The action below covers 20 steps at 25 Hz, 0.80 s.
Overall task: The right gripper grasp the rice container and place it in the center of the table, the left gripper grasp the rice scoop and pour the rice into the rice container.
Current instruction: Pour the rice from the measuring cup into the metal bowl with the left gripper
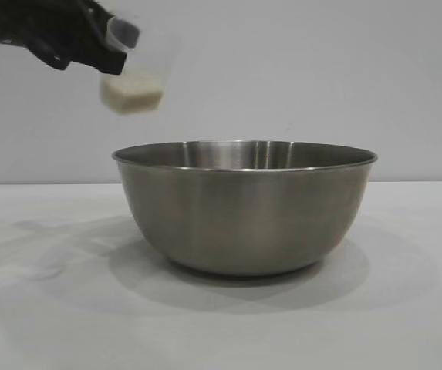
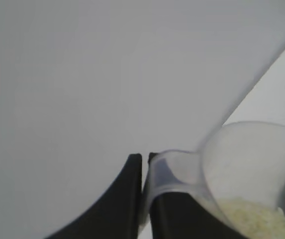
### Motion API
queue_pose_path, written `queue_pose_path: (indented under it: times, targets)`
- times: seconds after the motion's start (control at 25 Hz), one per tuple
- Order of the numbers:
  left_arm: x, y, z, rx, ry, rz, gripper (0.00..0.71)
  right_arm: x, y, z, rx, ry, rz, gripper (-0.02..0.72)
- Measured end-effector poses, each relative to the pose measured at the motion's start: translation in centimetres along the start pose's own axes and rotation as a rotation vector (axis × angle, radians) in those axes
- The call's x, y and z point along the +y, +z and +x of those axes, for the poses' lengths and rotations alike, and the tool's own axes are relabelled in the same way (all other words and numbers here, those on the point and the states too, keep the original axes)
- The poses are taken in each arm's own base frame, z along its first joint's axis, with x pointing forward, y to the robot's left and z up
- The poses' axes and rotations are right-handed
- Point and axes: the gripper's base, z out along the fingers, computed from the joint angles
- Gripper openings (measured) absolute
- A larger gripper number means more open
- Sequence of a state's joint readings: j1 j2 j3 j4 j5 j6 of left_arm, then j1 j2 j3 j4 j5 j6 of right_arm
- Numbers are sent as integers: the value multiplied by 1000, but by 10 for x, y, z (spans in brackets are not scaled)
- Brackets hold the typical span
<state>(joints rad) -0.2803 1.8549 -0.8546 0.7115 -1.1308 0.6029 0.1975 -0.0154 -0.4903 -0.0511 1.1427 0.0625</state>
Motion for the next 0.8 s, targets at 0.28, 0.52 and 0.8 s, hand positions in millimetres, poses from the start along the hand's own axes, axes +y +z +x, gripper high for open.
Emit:
queue_pose_path:
  times: [0.28,0.52,0.8]
  targets:
    - [-4,4,-9,-121,352,94,0,0,0,0,0,0,0,277]
    - [-7,5,-12,-169,614,106,0,0,0,0,0,0,0,277]
    - [-23,13,-20,-197,871,188,0,0,0,0,0,0,0,277]
